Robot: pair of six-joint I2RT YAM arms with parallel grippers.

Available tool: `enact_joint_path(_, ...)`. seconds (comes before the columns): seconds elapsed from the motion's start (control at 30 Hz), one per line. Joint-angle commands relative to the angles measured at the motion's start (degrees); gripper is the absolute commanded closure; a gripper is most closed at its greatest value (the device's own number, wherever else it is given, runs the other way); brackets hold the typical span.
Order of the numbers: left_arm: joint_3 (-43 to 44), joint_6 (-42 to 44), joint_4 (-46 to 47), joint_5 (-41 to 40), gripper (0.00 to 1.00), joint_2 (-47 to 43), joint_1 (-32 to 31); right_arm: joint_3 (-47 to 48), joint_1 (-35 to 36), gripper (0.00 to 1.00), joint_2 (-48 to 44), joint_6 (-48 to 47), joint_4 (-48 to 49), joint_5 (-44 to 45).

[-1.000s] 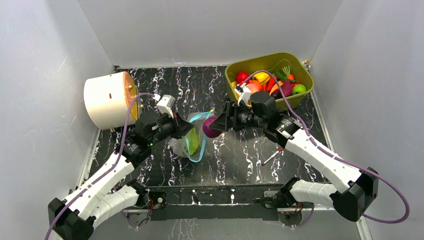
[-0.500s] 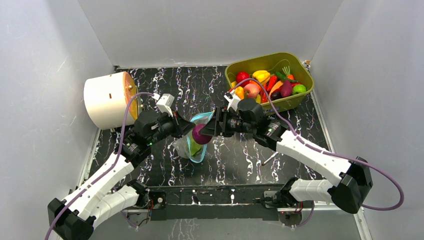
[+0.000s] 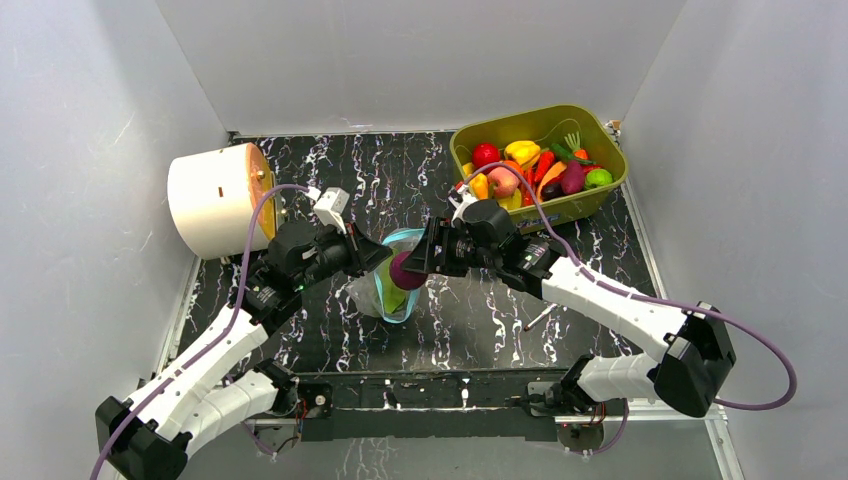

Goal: Place the food in the zip-top bag and seal the zipper
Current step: Place the fake vegetable in the zipper food storage bag.

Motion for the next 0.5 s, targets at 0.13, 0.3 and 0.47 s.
enact_joint_path(0.13, 2.06, -0.18, 1.65, 1.65, 1.0, -1.66, 0.18, 2.13, 0.3, 0.37, -0.69, 3.27, 4.12, 0.73)
enact_joint_path(0.3, 1.57, 0.24, 1.6, 1.35, 1.0, -1.88, 0.22, 2.01, 0.34, 0.34, -1.28, 4.57, 5.48, 0.09)
enact_joint_path(0.47, 1.11, 0.6, 1.39, 1.12, 1.0, -2.11, 0.18, 1.94, 0.37, 0.29, -1.74, 5.52, 5.99, -0.33)
